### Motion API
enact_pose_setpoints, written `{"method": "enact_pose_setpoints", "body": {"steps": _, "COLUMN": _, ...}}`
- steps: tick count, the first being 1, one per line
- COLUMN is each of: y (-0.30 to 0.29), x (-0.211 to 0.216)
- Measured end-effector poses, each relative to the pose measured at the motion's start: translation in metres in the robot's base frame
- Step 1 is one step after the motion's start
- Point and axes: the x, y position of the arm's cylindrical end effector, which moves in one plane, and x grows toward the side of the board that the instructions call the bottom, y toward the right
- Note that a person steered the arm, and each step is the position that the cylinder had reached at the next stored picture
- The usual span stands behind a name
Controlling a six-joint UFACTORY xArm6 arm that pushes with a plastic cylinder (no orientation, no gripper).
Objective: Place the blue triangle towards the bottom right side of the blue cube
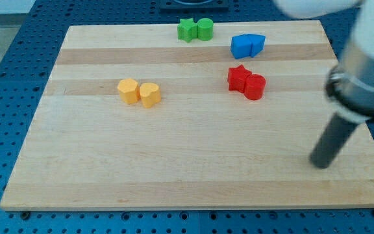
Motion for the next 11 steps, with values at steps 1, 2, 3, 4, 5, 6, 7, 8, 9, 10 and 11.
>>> {"method": "enact_pose_setpoints", "body": {"steps": 1, "y": 0.061, "x": -0.056}}
{"method": "enact_pose_setpoints", "body": {"steps": 2, "y": 0.068, "x": -0.126}}
{"method": "enact_pose_setpoints", "body": {"steps": 3, "y": 0.066, "x": -0.197}}
{"method": "enact_pose_setpoints", "body": {"steps": 4, "y": 0.054, "x": -0.255}}
{"method": "enact_pose_setpoints", "body": {"steps": 5, "y": 0.014, "x": -0.289}}
{"method": "enact_pose_setpoints", "body": {"steps": 6, "y": -0.026, "x": -0.290}}
{"method": "enact_pose_setpoints", "body": {"steps": 7, "y": -0.053, "x": -0.287}}
{"method": "enact_pose_setpoints", "body": {"steps": 8, "y": -0.077, "x": -0.285}}
{"method": "enact_pose_setpoints", "body": {"steps": 9, "y": -0.085, "x": -0.263}}
{"method": "enact_pose_setpoints", "body": {"steps": 10, "y": -0.089, "x": -0.243}}
{"method": "enact_pose_setpoints", "body": {"steps": 11, "y": -0.067, "x": -0.241}}
